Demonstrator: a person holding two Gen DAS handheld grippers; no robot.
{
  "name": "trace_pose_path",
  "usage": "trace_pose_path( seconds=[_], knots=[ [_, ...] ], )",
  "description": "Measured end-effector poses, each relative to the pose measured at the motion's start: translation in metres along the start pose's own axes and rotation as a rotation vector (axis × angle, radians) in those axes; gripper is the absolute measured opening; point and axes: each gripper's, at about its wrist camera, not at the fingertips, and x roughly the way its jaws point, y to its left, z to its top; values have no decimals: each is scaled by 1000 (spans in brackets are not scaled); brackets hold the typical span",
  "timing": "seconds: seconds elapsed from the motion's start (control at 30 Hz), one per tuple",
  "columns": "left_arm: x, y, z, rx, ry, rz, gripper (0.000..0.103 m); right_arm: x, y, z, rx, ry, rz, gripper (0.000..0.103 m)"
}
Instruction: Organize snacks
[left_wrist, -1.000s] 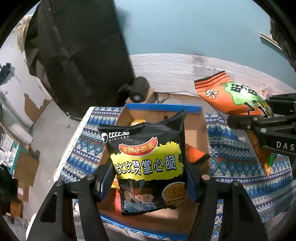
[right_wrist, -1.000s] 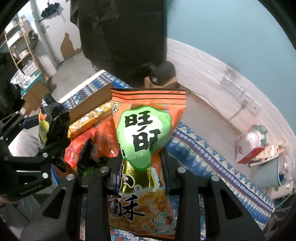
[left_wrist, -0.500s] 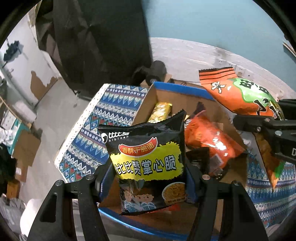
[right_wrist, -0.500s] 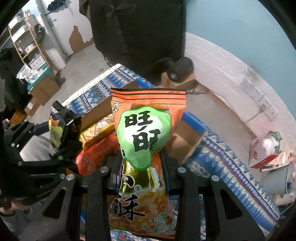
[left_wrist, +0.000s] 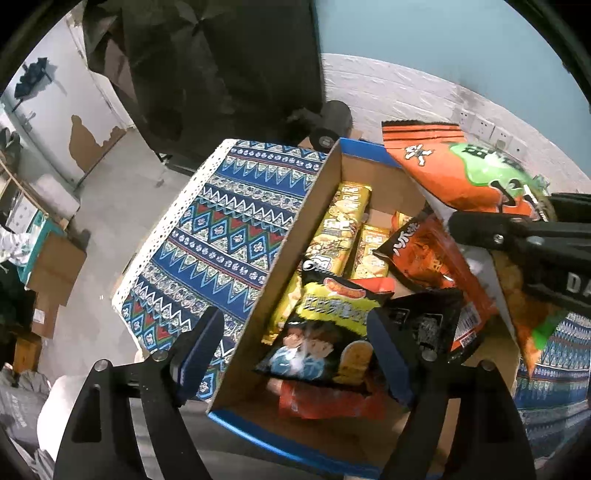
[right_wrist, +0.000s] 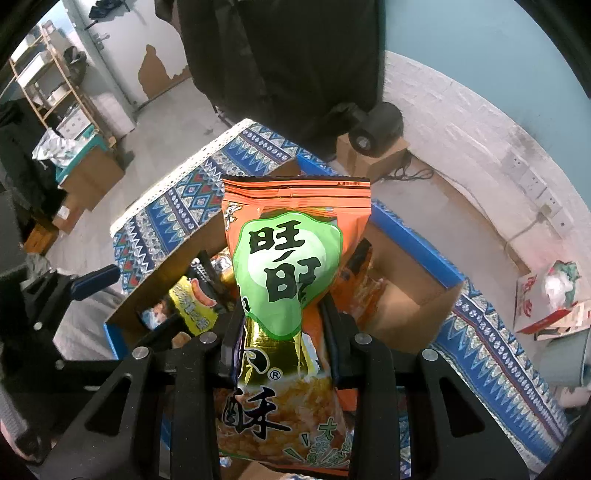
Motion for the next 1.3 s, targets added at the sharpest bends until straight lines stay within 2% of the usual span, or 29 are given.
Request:
trace_pose_path(
  seconds=[0.23,0.37,0.53,0.63,0.73,0.8,1.3],
  knots=[
    [-18,10,0,-11,-28,0,81,-1,4,4,23,-14,23,39],
    [-28,11,0,-14,-44,-7,82,-13,4,3,19,-44,33,57],
    [-40,8,-2,6,-64,-14,82,-35,3,-4,26,-83,16,60],
    [-47,7,-6,19,-82,-9,87,-56,0,-14,30,-126,-6,67],
    [-56,6,-12,26,-97,-15,87,-73,-3,-23,24,-153,-26,67],
    [-63,4,-15,30,-110,-25,87,-83,-4,-30,21,-171,-47,72],
    [-111,-31,-36,126,-222,-59,97,-145,-21,-87,27,-300,-145,73]
  ],
)
